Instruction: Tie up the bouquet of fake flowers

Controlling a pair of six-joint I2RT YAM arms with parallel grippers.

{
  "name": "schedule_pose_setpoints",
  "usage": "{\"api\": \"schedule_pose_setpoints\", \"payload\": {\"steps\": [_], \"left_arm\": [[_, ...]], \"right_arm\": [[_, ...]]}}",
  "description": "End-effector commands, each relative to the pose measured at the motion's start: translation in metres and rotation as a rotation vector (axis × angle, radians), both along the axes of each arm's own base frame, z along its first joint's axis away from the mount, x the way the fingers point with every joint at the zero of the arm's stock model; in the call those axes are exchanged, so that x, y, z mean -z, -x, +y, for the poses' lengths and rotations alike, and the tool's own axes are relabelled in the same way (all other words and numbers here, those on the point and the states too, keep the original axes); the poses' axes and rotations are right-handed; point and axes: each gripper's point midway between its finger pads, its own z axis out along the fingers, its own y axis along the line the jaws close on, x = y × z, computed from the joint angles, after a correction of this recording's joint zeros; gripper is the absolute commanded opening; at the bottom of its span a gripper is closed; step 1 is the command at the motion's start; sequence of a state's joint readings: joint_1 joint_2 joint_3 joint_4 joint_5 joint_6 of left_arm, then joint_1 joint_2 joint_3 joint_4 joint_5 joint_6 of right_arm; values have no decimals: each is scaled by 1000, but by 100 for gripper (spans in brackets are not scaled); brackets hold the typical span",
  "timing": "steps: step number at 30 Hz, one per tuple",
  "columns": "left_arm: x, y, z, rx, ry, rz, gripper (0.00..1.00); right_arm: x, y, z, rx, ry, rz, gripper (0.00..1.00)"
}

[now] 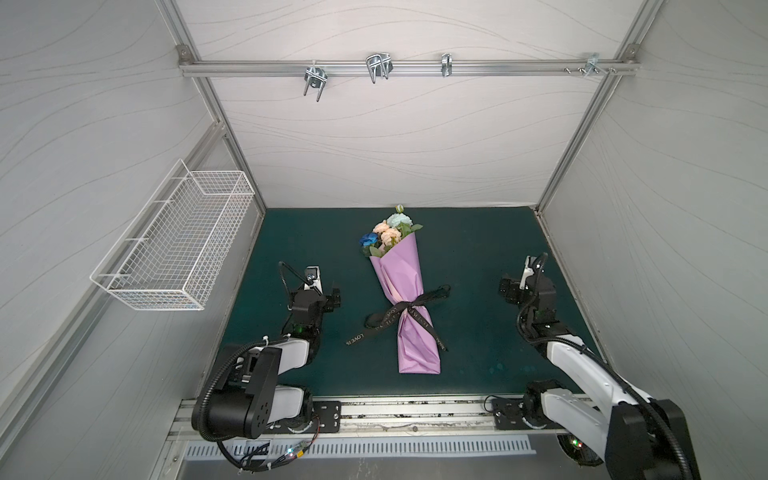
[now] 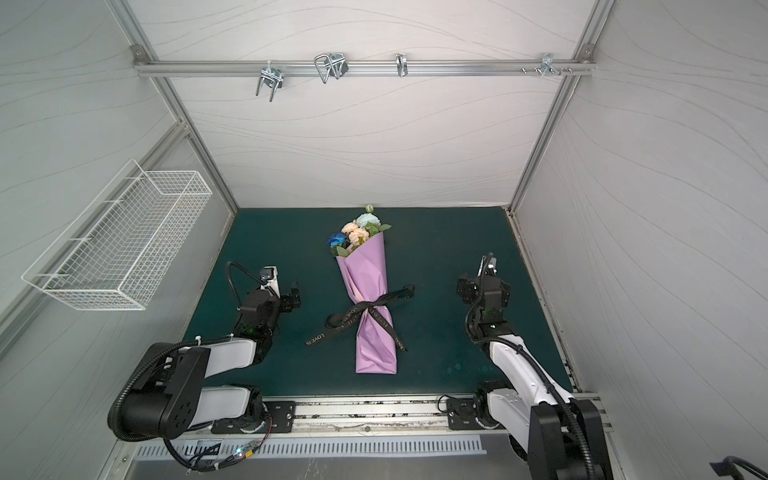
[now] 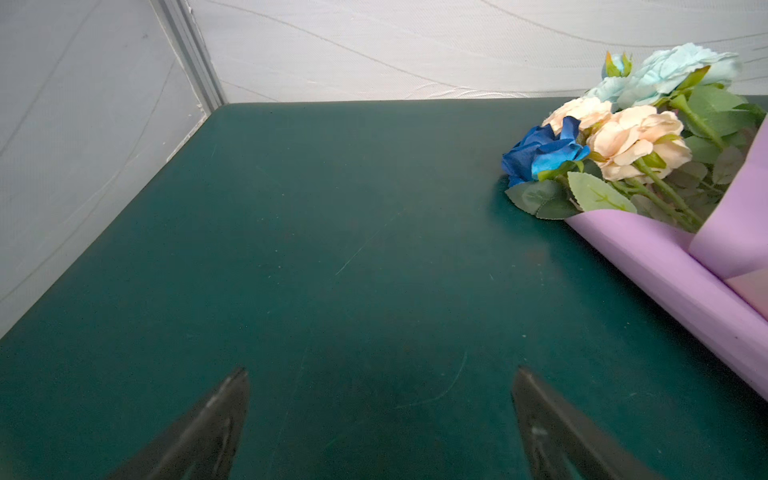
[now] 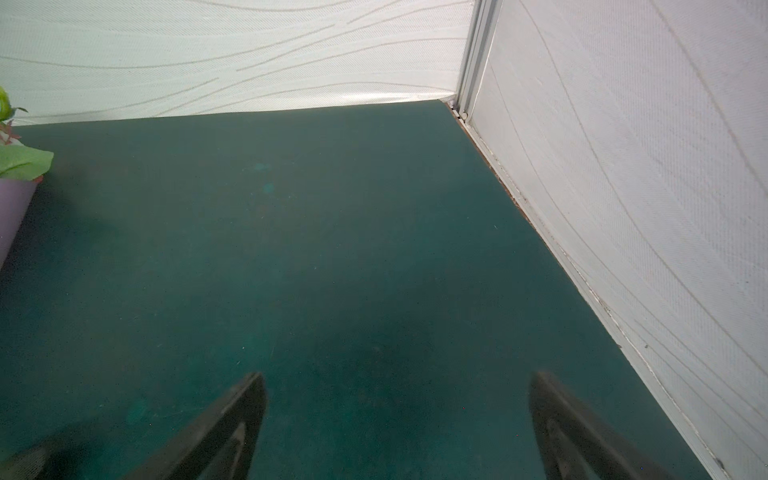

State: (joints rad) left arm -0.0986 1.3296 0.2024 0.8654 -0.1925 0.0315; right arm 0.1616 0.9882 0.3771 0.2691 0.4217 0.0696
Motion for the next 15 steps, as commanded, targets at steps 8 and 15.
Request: {"api": "schedule_pose_setpoints", "payload": {"steps": [8,15], "left_arm": [[-4,-40,32,-80,104,-37,99],[-2,-52,42,-120,117,-6,99]], "right_arm": [[5,-5,-2,-39,-32,-45,99],[17,-9,-9,-38,-39,-73,99]]}}
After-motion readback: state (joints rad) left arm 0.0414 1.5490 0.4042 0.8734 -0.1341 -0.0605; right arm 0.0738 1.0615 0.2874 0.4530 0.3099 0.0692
